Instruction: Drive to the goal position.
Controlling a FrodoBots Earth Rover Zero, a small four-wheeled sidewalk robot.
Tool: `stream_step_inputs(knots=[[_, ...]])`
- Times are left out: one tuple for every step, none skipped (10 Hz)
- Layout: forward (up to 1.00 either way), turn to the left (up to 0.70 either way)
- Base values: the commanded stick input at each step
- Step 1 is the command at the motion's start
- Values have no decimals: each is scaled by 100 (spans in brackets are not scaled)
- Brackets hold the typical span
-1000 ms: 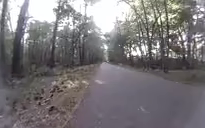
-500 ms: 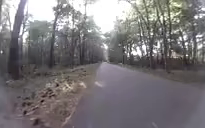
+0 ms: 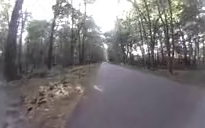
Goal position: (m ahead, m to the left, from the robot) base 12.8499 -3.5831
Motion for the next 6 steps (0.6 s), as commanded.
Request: stream_step_inputs(knots=[[70, -1], [70, -1], [70, -1], [70, -1], [70, -1], [70, -1]])
